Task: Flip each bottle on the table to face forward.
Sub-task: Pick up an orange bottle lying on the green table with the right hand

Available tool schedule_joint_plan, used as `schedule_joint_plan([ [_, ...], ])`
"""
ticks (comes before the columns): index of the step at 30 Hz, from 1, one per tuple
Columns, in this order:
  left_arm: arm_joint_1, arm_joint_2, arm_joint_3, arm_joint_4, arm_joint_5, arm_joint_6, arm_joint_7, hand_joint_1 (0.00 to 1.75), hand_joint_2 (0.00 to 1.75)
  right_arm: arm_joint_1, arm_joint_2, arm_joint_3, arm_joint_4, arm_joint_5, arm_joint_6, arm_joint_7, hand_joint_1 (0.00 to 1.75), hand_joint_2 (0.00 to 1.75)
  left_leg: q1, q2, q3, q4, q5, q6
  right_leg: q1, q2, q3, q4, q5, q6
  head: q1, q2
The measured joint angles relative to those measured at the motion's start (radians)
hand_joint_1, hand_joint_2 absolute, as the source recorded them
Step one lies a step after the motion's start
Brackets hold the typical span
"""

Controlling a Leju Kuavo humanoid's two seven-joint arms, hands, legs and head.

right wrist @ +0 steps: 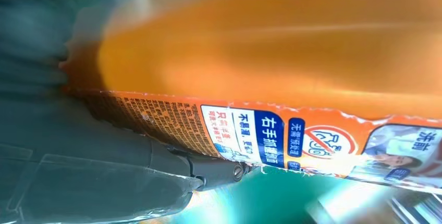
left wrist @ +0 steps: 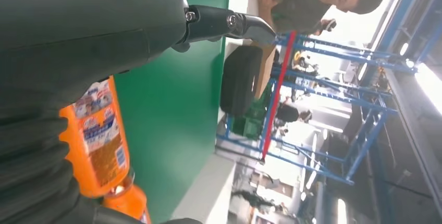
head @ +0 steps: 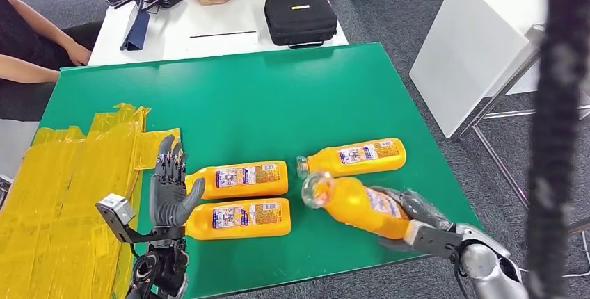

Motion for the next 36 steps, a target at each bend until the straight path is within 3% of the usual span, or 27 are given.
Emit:
schedule_joint_plan([
  [5, 0.001, -0.001, 0.004, 0.000, 0.004, -0.024, 0.006, 0.00, 1.75, 0.003, 0.107, -0.157, -0.083, -0.047, 0.014, 0.010, 1.75, 1.75, 0.000, 0.000, -0.001, 0.000, 0.000, 0.000, 0.000, 0.000, -0.001, 0.000, 0.000, 0.000, 0.000, 0.000],
  [10, -0.004, -0.007, -0.010, 0.000, 0.004, -0.028, 0.013, 0.00, 1.75, -0.040, 0.178, -0.181, -0.081, -0.001, -0.073, 0.069, 1.75, 1.75, 0.000, 0.001, -0.002, 0.000, 0.001, 0.000, 0.000, 0.000, -0.002, 0.000, 0.000, 0.000, 0.000, 0.000],
  [17, -0.018, -0.011, -0.025, 0.005, 0.020, -0.055, 0.024, 0.00, 1.75, -0.122, 0.220, -0.169, -0.025, 0.039, -0.176, 0.138, 1.75, 1.75, 0.000, 0.001, -0.004, 0.000, 0.002, 0.001, 0.000, 0.000, -0.002, 0.001, 0.001, -0.002, 0.001, 0.000],
  [23, -0.019, -0.011, -0.027, 0.005, 0.022, -0.058, 0.025, 0.00, 1.75, -0.129, 0.223, -0.166, -0.018, 0.045, -0.187, 0.143, 1.75, 1.75, 0.000, 0.001, -0.005, 0.000, 0.002, 0.001, 0.000, 0.000, -0.002, 0.002, 0.002, -0.002, 0.001, 0.000],
  [25, -0.029, -0.015, -0.033, 0.010, 0.046, -0.081, 0.032, 0.00, 1.75, -0.191, 0.244, -0.140, 0.049, 0.076, -0.262, 0.164, 1.75, 1.75, 0.000, 0.004, -0.006, 0.000, 0.002, 0.000, 0.000, 0.003, -0.004, 0.002, 0.003, -0.004, 0.001, 0.000],
  [27, -0.066, -0.024, -0.056, 0.034, 0.113, -0.135, 0.050, 0.00, 1.75, -0.377, 0.318, -0.026, 0.278, 0.112, -0.423, 0.192, 1.75, 1.75, 0.000, 0.009, -0.007, 0.000, 0.006, -0.002, 0.000, 0.007, -0.010, 0.004, 0.007, -0.005, 0.000, 0.000],
  [29, -0.100, -0.031, -0.078, 0.066, 0.166, -0.169, 0.061, 0.00, 1.75, -0.559, 0.396, 0.119, 0.528, 0.101, -0.527, 0.206, 1.75, 1.75, 0.000, 0.005, -0.012, 0.000, 0.011, -0.006, 0.000, 0.004, -0.016, 0.007, 0.009, -0.005, 0.000, 0.000],
  [31, -0.107, -0.032, -0.083, 0.081, 0.178, -0.173, 0.062, 0.00, 1.75, -0.617, 0.419, 0.182, 0.623, 0.082, -0.539, 0.210, 1.75, 1.75, 0.001, -0.001, -0.016, 0.000, 0.013, -0.007, 0.000, 0.000, -0.019, 0.009, 0.009, -0.005, 0.000, 0.000],
  [36, -0.121, -0.032, -0.084, 0.105, 0.242, -0.234, 0.071, 0.00, 1.75, -0.660, 0.456, 0.226, 0.692, 0.088, -0.537, 0.211, 1.75, 1.75, 0.000, 0.000, -0.018, 0.000, 0.013, -0.007, 0.000, 0.000, -0.021, 0.009, 0.010, -0.005, 0.001, 0.000],
])
